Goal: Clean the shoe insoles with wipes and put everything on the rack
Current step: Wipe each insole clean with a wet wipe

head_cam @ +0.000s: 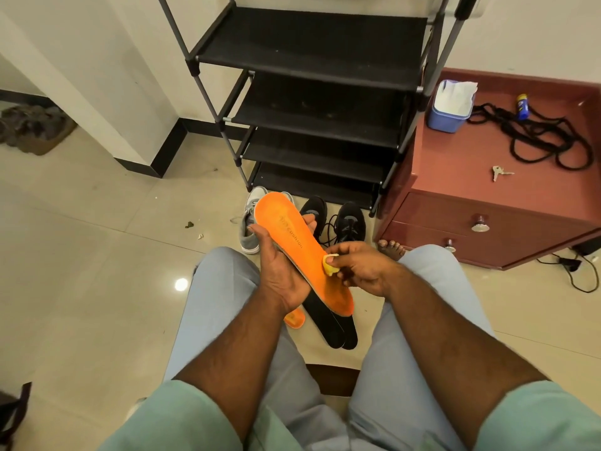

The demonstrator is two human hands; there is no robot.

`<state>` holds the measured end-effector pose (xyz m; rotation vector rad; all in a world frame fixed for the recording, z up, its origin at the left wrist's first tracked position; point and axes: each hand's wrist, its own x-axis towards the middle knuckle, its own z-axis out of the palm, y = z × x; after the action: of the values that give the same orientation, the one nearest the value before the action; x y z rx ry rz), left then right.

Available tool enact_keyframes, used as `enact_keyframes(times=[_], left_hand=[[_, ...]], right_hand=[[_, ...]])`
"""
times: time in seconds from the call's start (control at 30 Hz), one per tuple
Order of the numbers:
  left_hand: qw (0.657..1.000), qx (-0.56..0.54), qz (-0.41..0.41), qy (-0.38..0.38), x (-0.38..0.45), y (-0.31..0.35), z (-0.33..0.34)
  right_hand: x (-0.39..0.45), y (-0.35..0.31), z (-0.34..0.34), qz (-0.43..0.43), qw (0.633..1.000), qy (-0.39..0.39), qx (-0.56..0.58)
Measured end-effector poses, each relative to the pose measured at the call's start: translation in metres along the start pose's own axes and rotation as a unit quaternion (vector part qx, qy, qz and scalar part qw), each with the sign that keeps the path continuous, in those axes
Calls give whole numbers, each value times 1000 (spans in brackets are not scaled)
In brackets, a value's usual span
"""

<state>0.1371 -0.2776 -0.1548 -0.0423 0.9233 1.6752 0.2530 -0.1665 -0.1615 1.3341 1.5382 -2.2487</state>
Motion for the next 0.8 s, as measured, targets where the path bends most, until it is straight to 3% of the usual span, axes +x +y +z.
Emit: enact_keyframes(times=[0.13,0.2,0.3,0.43,0.53,0.6,0.7,0.8], left_hand=[[983,19,-130,-130,0,21,-13],[973,42,-173,-148,0,30,-17],[960,90,-251,-88,4,34,-19],[898,236,-371,-30,7,27,-16],[891,246,-381,-15,9,18,-16],[906,206,-369,-12,11,14,-15],[921,170,-351,-20,10,16,-13],[929,151,-337,-35,6,16,-9]], right_hand=[[1,-3,-14,-79,978,132,-140],[3,0,-21,-98,961,183,-182],[3,2,-23,-97,935,207,-270],[4,1,-15,-87,880,211,-416],[2,2,-6,-110,878,233,-403],[-5,3,6,-181,888,252,-340],[-12,6,30,-287,880,210,-316],[-9,10,34,-295,874,219,-319]])
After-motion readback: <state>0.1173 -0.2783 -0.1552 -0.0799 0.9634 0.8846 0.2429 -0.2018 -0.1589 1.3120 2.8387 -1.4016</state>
